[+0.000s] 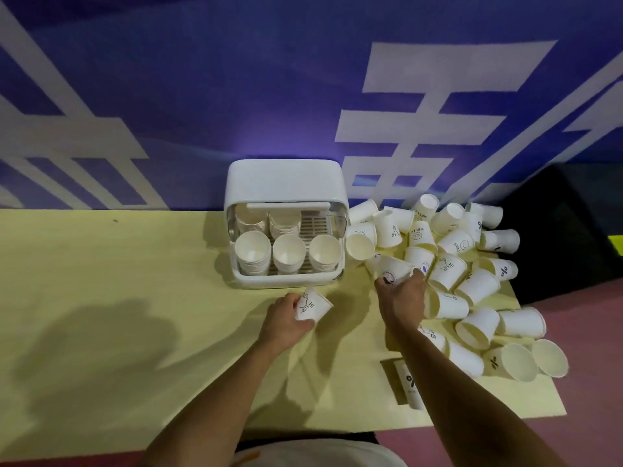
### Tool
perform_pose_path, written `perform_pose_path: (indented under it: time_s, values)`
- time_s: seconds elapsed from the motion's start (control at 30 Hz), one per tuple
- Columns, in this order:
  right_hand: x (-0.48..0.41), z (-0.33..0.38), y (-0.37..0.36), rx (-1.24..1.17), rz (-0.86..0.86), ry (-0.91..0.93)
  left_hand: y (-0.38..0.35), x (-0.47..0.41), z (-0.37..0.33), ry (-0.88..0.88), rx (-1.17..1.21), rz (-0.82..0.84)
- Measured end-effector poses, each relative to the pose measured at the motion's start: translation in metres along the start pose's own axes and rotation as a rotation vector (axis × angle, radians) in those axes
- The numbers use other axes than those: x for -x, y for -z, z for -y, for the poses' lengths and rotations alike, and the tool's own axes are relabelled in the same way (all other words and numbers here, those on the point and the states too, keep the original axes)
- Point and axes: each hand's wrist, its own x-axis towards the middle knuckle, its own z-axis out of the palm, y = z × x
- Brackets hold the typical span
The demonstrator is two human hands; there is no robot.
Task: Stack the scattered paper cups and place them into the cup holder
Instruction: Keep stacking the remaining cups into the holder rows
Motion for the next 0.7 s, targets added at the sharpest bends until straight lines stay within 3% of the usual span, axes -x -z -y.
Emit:
perform_pose_path:
  time_s: [0.27,0.7]
  values:
    - [0.037,0.041,-0.033,-0.18,0.226,0.346,0.039,0.015,0.03,-0.015,0.099,-0.039]
    - [0.037,0.069,-0.04,-0.145,0.278,0.506,0.056,0.019,0.041,-0.019,0.184,-0.034]
